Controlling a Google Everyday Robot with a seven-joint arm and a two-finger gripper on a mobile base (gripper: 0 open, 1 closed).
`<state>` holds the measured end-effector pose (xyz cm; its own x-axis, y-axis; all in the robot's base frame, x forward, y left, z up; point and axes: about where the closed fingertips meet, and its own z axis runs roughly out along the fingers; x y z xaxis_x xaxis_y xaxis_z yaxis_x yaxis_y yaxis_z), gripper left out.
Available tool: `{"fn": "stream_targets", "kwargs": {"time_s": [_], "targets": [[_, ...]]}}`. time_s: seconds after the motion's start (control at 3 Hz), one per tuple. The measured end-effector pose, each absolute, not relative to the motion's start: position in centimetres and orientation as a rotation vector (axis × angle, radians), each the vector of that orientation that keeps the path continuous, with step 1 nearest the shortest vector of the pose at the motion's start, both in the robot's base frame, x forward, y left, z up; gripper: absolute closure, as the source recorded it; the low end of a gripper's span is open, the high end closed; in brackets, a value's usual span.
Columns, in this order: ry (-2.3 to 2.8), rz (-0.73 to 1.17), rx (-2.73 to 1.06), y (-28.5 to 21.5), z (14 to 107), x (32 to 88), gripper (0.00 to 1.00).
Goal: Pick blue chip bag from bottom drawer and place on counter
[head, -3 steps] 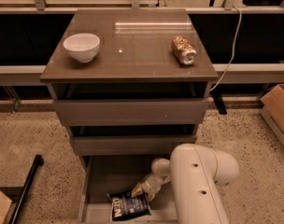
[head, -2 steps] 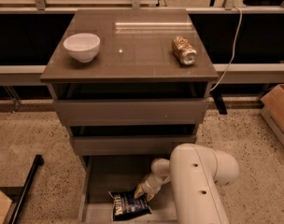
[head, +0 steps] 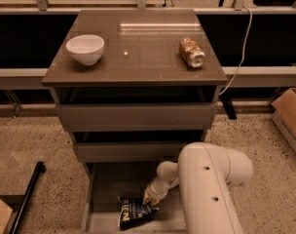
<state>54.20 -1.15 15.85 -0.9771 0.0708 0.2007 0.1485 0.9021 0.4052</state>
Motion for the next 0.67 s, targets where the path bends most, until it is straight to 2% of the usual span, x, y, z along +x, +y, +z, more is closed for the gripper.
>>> {"fn": "stream_targets", "kwargs": {"time_s": [0.33, 0.67], "targets": [[-2.967, -0.619, -0.198, -4.2, 21.6, 54.9, 1.0], [-3.004, -0.674, -0.18, -7.1, 28.6, 53.0, 1.0]]}}
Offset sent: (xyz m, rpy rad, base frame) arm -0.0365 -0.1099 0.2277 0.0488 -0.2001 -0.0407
